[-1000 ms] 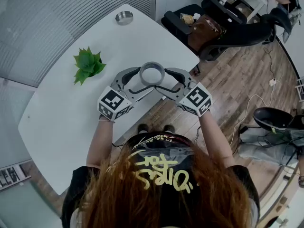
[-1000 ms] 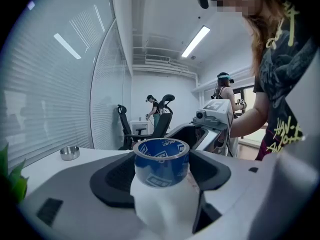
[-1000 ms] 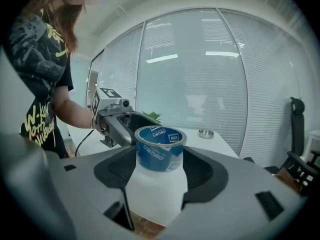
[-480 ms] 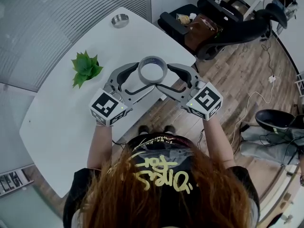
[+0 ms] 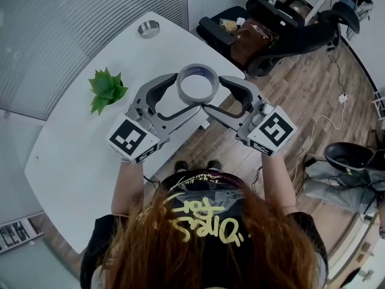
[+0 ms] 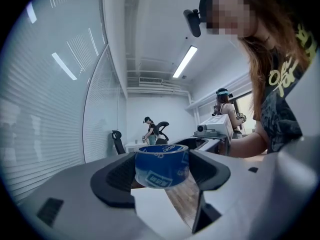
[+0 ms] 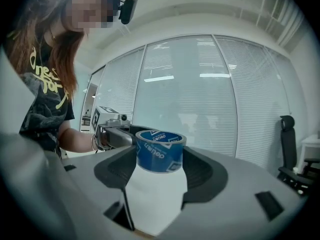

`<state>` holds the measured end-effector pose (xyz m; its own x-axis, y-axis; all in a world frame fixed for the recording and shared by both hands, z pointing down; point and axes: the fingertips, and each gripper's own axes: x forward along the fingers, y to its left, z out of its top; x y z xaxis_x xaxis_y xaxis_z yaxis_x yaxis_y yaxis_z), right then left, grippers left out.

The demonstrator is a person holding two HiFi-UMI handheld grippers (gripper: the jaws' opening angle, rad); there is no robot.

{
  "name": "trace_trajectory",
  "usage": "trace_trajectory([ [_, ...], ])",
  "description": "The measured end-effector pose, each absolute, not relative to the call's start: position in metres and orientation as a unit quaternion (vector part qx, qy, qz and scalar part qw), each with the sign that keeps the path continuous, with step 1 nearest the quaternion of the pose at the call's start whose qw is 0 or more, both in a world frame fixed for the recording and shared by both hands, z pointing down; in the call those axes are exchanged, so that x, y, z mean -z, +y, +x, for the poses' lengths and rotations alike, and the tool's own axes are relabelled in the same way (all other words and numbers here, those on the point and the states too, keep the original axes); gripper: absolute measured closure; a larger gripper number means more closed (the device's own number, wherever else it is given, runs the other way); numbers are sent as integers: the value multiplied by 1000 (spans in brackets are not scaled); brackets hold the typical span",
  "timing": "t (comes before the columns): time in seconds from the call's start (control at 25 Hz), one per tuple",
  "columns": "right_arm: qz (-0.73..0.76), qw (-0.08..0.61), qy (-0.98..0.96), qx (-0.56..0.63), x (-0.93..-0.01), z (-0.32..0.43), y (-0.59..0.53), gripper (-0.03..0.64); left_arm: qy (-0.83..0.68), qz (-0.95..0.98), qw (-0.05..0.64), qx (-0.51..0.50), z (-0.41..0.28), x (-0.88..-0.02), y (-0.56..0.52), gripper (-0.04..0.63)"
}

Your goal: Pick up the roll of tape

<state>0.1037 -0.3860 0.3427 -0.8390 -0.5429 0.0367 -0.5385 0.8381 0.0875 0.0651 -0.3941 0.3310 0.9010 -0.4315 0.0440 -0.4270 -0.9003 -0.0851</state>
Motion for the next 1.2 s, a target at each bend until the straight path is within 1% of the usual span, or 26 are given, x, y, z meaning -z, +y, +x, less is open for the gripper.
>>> trace_trajectory([
  [0.2, 285, 13, -958, 42, -329, 109, -385, 322, 219, -974, 53, 25, 70, -316, -392, 265],
  [0.4, 291, 6, -955, 52, -315, 113, -381, 322, 216, -975, 54, 10, 73, -303, -390, 265],
  [0.88, 295, 8, -953, 67, -294, 119, -374, 325, 217, -973, 78, -14, 79, -281, -382, 265],
  [1.04, 297, 10, -953, 65, -291, 121, -373, 325, 216, -974, 69, -9, 80, -282, -381, 265],
  [1.2, 303, 14, -951, 63, -287, 122, -372, 325, 211, -975, 69, -28, 81, -276, -381, 265],
])
